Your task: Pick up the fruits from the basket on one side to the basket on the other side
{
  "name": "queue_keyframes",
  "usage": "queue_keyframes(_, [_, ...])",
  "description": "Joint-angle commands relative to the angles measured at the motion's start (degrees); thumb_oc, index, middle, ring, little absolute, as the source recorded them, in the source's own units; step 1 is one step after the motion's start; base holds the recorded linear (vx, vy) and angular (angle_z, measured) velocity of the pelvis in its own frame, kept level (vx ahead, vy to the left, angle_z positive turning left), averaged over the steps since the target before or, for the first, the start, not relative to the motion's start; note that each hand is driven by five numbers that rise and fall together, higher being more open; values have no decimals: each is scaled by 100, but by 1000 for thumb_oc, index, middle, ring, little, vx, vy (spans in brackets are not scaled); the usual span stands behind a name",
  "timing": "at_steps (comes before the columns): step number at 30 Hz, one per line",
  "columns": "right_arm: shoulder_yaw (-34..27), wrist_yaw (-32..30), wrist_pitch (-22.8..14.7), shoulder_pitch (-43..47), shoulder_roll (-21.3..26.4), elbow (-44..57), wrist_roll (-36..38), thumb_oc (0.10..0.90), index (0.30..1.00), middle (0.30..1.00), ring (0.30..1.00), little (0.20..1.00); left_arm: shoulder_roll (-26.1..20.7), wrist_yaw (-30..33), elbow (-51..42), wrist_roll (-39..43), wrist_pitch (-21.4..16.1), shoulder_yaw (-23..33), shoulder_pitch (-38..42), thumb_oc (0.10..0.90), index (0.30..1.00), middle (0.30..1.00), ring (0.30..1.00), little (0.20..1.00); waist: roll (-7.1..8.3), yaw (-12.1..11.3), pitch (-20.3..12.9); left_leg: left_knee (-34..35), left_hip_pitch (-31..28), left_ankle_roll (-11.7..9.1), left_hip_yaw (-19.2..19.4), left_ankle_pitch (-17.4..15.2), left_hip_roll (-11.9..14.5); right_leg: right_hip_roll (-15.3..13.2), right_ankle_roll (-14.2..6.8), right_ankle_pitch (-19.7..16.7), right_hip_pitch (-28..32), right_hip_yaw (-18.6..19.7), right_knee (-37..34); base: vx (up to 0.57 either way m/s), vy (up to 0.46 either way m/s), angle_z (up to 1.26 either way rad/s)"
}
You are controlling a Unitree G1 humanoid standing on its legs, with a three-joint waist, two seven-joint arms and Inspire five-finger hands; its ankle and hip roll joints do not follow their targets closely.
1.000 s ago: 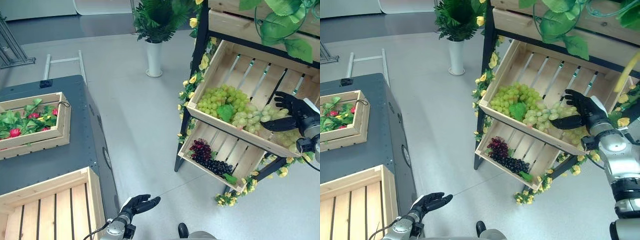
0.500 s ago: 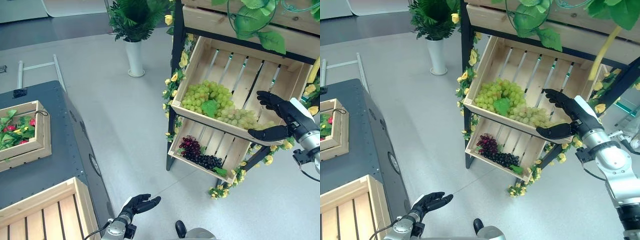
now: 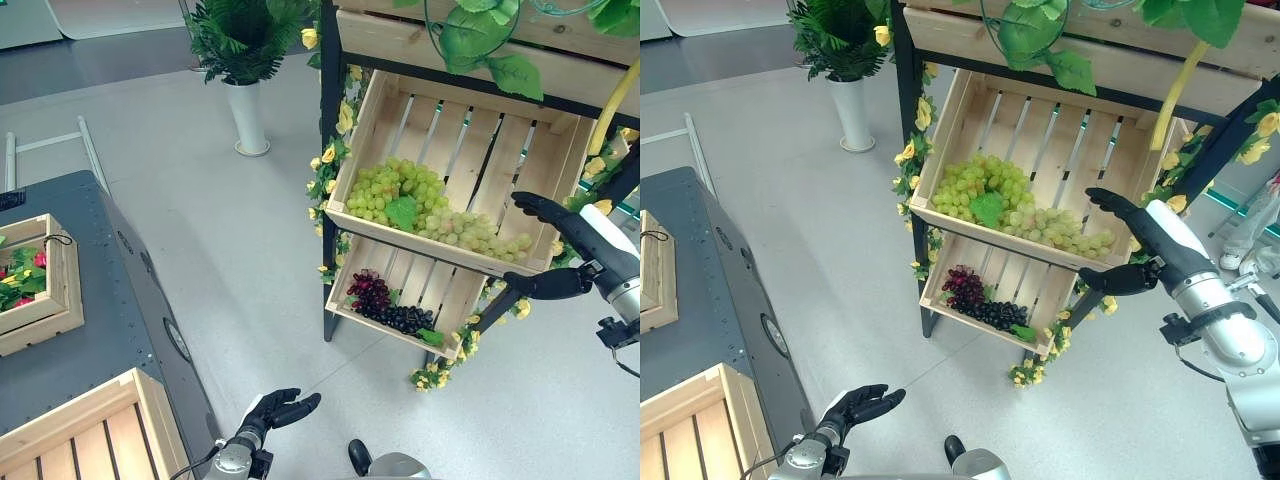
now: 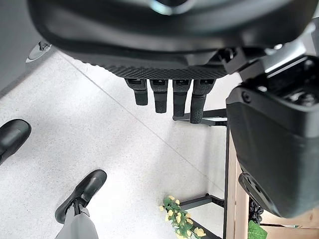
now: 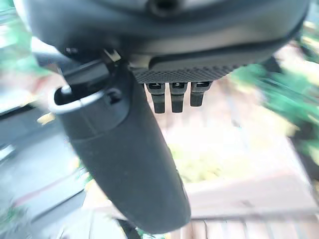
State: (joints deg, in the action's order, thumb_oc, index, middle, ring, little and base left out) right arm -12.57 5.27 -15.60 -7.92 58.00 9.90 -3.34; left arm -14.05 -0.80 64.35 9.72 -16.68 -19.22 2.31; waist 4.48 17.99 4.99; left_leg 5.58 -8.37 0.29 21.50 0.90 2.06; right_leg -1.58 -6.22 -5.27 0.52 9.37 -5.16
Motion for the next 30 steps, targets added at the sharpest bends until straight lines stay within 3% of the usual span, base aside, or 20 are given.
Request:
queue_keyframes(1, [-601,-477,-1038,730,184,655,-486,800,900,900,900,900,-70,39,67,-161,-551,137,308,800,900,900,900,900,28,-302,-245,-92,-158,111,-209,-825,-136,481,55,359,164,-10,116,0,0,0])
queue_keyframes(6, [-114,-224,-1195,782,-127,908,-516,800,900,900,900,900,-27,29,12,-263,-484,62,243,800,900,900,900,900,-23,-364,-240,-97,-172,115,-236,-823,-153,456,53,380,176,-53,134,0,0,0])
queue_keyframes(9, [280,-224,-1348,794,-402,851,-912,800,900,900,900,900,21,28,9,-342,-442,8,207,800,900,900,900,900,-52,-401,-241,-90,-182,116,-260,-815,-161,438,56,388,190,-95,135,0,0,0])
queue_keyframes(10, [476,-29,-1267,804,-483,819,-640,800,900,900,900,900,39,26,14,-385,-439,-26,174,800,900,900,900,900,-65,-433,-235,-76,-192,119,-277,-810,-164,428,58,388,198,-121,129,0,0,0])
queue_keyframes(11, [665,145,-1180,799,-623,757,-345,800,900,900,900,900,48,19,6,-430,-402,-56,154,800,900,900,900,900,-73,-451,-231,-76,-198,108,-278,-803,-168,414,56,388,207,-148,128,0,0,0])
queue_keyframes(15, [1382,338,-1253,784,-1087,387,-339,800,900,900,900,900,63,23,19,-604,-253,-124,136,800,900,900,900,900,-102,-515,-212,-68,-209,103,-315,-782,-185,375,50,389,223,-234,123,1,-2,2])
queue_keyframes(23, [2522,302,-1356,913,-1670,-432,-442,800,900,900,900,900,86,73,130,-725,101,-123,158,800,900,900,900,900,-133,-655,-159,-86,-214,97,-424,-756,-207,306,61,410,278,-436,120,0,-4,0])
queue_keyframes(25, [2726,245,-1235,958,-1777,-621,-288,800,900,900,900,900,92,73,157,-772,139,-123,156,800,900,900,900,900,-138,-694,-153,-91,-212,97,-457,-750,-213,289,67,413,294,-489,114,-2,-21,5])
queue_keyframes(26, [3036,189,-991,999,-2062,-1022,21,800,900,900,900,900,109,78,199,-823,169,-142,146,800,900,900,900,900,-145,-758,-145,-77,-220,90,-506,-735,-220,263,75,419,320,-573,106,-2,-49,23])
queue_keyframes(30, [3536,-128,-754,1014,-2707,-1897,168,800,900,900,900,900,182,135,186,-849,186,-239,142,800,900,900,900,900,-168,-868,-121,-82,-201,87,-593,-718,-227,227,97,444,344,-714,114,-3,-46,15])
